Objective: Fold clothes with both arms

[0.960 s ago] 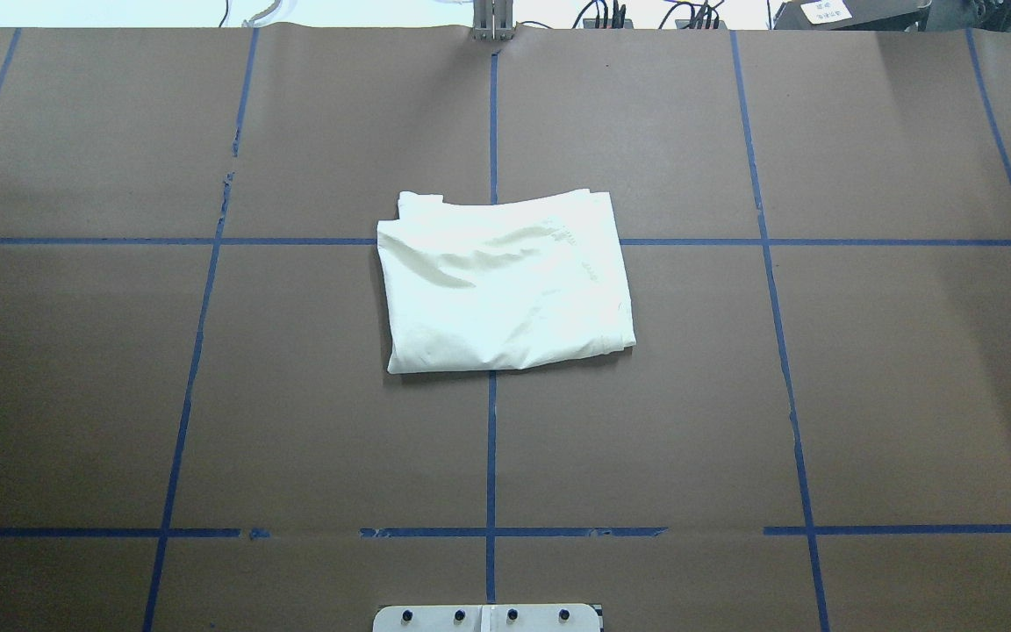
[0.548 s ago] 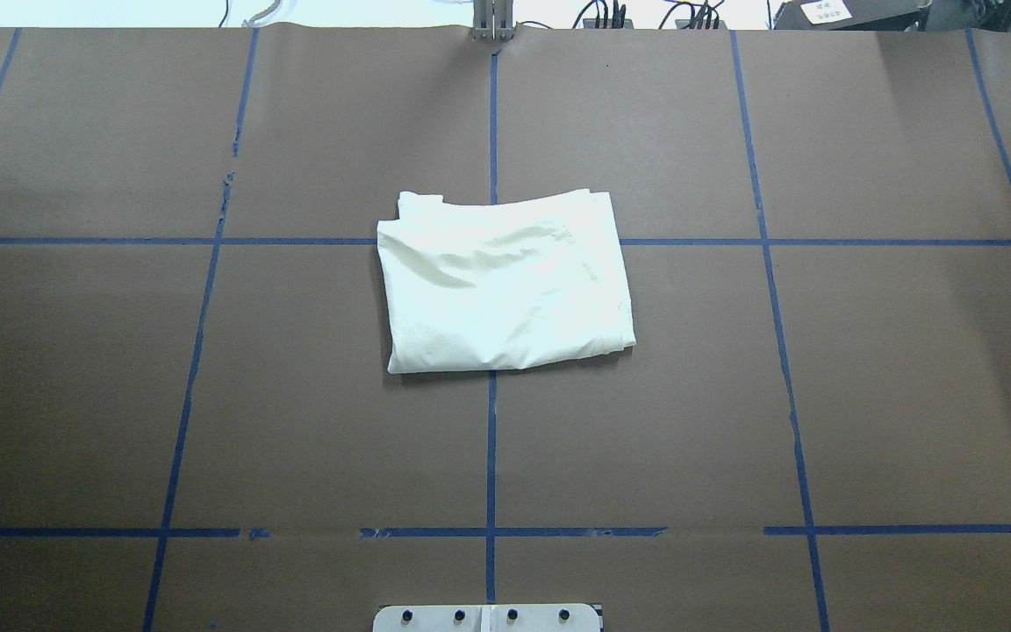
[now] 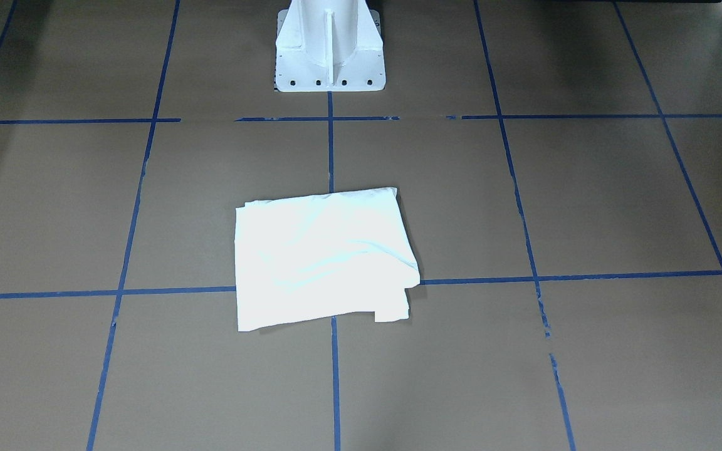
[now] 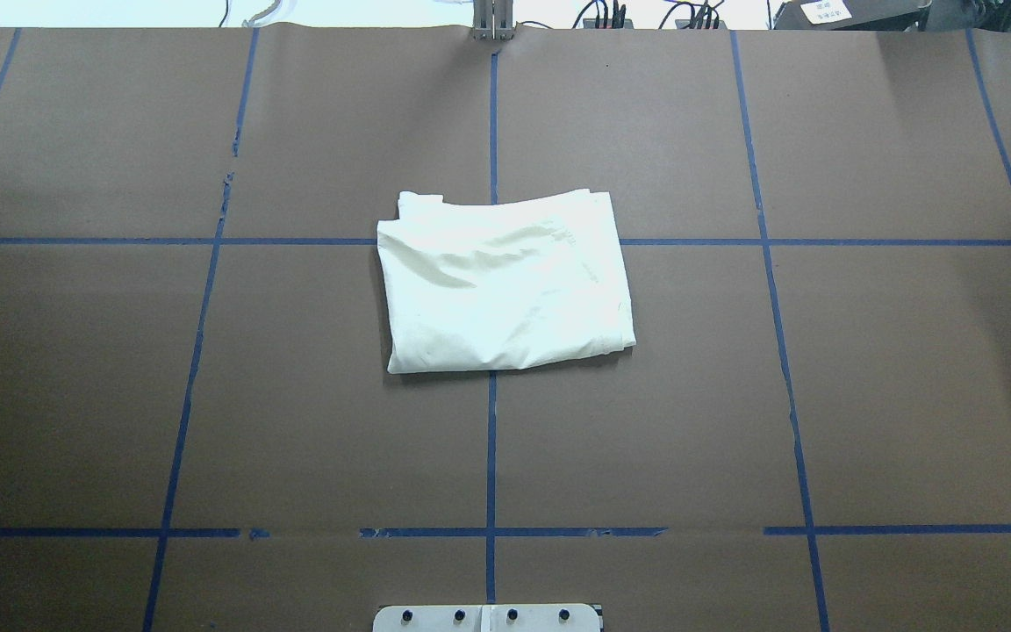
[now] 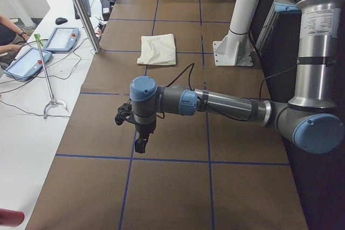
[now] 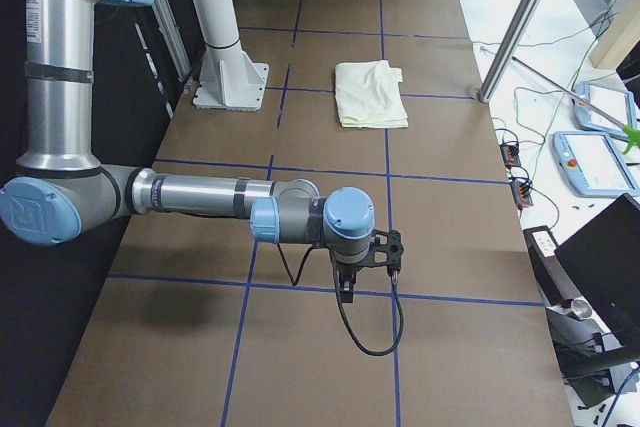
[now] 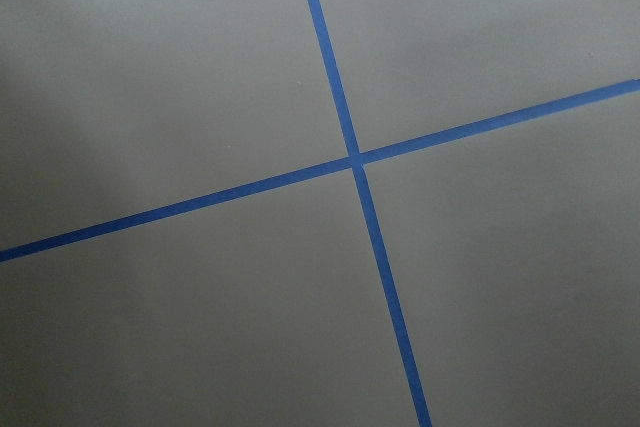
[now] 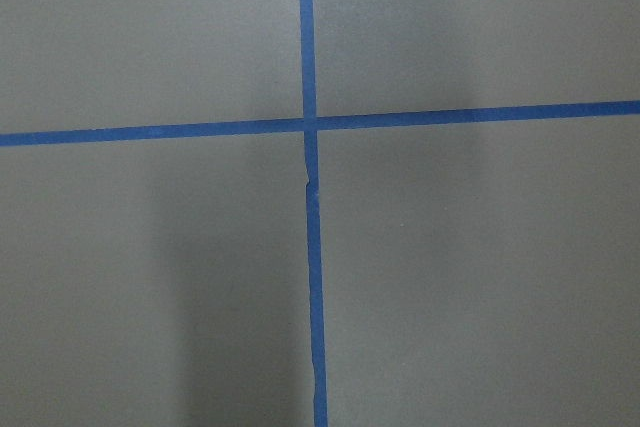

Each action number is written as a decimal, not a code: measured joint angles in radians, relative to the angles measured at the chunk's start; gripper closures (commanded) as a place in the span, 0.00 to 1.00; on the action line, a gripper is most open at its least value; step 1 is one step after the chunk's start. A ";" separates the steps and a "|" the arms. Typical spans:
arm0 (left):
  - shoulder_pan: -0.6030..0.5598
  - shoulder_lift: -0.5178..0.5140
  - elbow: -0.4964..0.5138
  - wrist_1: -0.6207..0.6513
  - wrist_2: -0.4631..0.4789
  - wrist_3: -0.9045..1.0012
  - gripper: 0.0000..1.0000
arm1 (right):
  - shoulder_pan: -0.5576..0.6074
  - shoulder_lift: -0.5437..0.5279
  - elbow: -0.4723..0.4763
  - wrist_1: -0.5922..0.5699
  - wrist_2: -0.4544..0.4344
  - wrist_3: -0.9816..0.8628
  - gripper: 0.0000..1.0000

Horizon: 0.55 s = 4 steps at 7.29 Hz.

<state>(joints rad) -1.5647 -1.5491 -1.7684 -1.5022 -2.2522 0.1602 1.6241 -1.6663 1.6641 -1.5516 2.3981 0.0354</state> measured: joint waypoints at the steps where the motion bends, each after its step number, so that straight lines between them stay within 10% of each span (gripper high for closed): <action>1: 0.000 -0.001 -0.001 -0.001 -0.010 -0.061 0.00 | 0.000 0.001 0.000 -0.006 0.001 0.000 0.00; 4: 0.000 0.003 -0.001 -0.007 -0.051 -0.184 0.00 | 0.002 -0.003 0.004 -0.008 0.001 0.001 0.00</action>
<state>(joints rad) -1.5647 -1.5458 -1.7698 -1.5089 -2.3034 -0.0233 1.6257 -1.6694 1.6678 -1.5598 2.3991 0.0367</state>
